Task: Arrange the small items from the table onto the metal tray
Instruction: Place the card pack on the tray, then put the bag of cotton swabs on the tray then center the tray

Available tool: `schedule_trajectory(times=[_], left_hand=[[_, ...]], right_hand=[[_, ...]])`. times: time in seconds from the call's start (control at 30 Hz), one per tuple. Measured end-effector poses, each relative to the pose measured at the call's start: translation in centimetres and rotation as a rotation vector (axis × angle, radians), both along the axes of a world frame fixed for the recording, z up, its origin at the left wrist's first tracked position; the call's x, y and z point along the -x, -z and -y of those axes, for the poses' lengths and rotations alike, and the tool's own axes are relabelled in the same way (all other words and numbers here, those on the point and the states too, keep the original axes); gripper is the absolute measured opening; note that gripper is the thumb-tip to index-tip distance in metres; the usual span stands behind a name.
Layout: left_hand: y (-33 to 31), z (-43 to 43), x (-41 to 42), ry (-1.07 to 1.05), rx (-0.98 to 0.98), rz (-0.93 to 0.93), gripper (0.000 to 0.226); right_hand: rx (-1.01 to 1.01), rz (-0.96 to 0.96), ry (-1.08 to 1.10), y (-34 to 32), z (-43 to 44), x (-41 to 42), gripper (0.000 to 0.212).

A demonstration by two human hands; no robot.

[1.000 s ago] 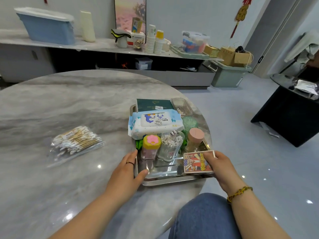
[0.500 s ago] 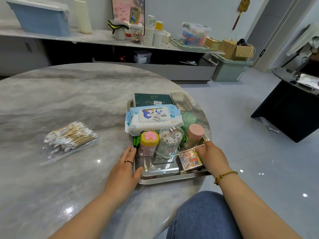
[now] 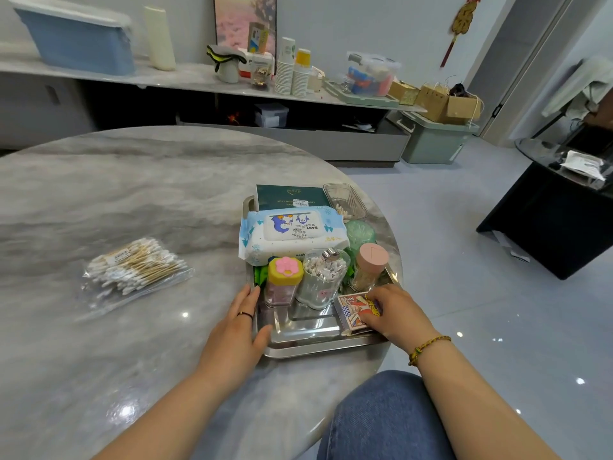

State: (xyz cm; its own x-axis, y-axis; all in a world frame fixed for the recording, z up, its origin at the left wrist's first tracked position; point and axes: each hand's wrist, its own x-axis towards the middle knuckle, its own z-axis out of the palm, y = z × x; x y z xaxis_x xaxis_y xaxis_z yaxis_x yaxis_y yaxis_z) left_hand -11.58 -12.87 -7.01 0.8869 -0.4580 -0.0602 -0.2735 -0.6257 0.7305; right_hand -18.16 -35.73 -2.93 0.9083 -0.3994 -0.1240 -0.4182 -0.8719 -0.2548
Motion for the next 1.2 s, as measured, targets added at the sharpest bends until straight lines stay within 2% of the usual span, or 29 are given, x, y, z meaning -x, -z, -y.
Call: schedule_trajectory(times=[0.23, 0.33, 0.43, 0.57, 0.73, 0.87, 0.93, 1.07, 1.2], left_hand=[[-0.4, 0.1, 0.0, 0.008, -0.04, 0.012, 0.057], [-0.8, -0.5, -0.3, 0.047, -0.057, 0.018, 0.059], [-1.4, -2.0, -0.9, 0.075, 0.026, -0.009, 0.059], [-2.6, -5.8, -2.9, -0.034, 0.012, 0.041, 0.051], [-3.1, -11.5, -5.7, -0.173, -0.109, 0.112, 0.044], [-3.0, -14.7, -7.6, -0.29, -0.146, 0.157, 0.043], [-2.9, -15.6, -8.7, -0.364, -0.151, 0.143, 0.048], [-1.9, -16.4, -10.2, -0.334, -0.208, 0.067, 0.074], [-1.0, -16.6, -10.7, -0.237, -0.304, 0.007, 0.097]], right_hand=[[0.003, 0.059, 0.006, 0.0, 0.0, 0.1, 0.034], [0.024, 0.275, 0.042, -0.2, -0.3, 0.3, 0.027], [-0.002, 0.545, 0.041, -1.5, -1.7, 0.1, 0.016], [0.08, 0.814, -0.192, -3.3, -4.6, -0.6, 0.009], [0.062, 0.918, -0.479, -4.1, -10.1, -3.3, 0.02], [-0.003, 0.823, -0.601, -2.7, -15.3, -7.2, 0.013], [-0.044, 0.693, -0.644, -1.3, -17.3, -9.3, 0.021], [-0.176, 0.227, -0.634, 1.8, -19.7, -12.9, 0.045], [-0.108, 0.105, -0.645, 3.5, -20.8, -15.6, 0.06]])
